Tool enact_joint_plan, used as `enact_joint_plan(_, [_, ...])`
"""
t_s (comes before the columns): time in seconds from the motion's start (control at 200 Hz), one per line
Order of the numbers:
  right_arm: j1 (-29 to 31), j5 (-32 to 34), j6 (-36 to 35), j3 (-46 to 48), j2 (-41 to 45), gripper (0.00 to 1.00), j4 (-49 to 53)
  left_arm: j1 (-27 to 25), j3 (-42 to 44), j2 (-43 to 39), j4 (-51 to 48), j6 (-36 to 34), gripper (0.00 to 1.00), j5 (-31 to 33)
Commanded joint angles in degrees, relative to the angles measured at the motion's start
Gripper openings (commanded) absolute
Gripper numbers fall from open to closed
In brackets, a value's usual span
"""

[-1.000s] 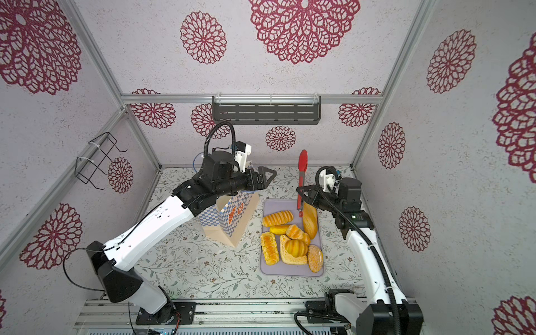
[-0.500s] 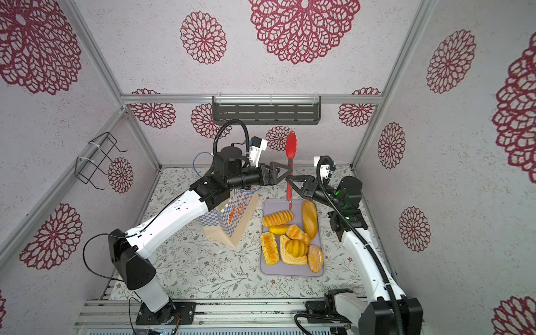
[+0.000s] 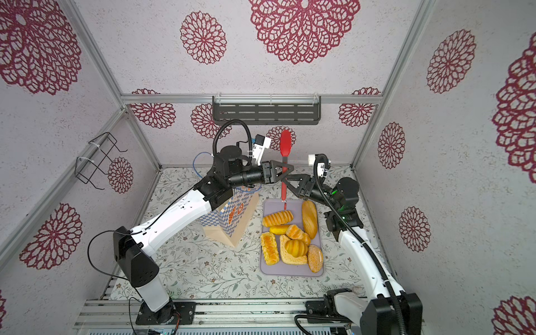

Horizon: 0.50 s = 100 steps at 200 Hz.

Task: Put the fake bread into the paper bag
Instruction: 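Raise the tongs upright with the right gripper while the left reaches toward them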

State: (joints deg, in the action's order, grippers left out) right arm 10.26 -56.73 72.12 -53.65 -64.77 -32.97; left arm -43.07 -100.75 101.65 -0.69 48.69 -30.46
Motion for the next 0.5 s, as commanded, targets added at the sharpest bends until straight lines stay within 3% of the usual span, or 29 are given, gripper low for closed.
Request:
enact_joint_plan(0.0, [0.28, -0.29, -1.95, -1.34, 1.45, 0.36, -1.15, 0.34, 0.46, -1.07, 2.31, 0.09, 0.36, -1.13])
enact_joint_plan(0.18, [1.38, -0.18, -10.11, -2.84, 2.36, 0.50, 7.45, 0.39, 1.26, -2.04, 2.81, 1.19, 0.15, -0.33])
enact_joint_plan(0.395, [4.96, -1.19, -16.17, -4.88, 0.90, 0.55, 10.38, 0.37, 3.16, -2.76, 6.92, 6.30, 0.09, 0.69])
enact_joint_plan(0.495, [6.32, 0.16, -23.03, -8.18, -0.32, 0.54, 19.08, 0.36, 4.07, -3.36, 7.16, 8.21, 0.07, 1.82])
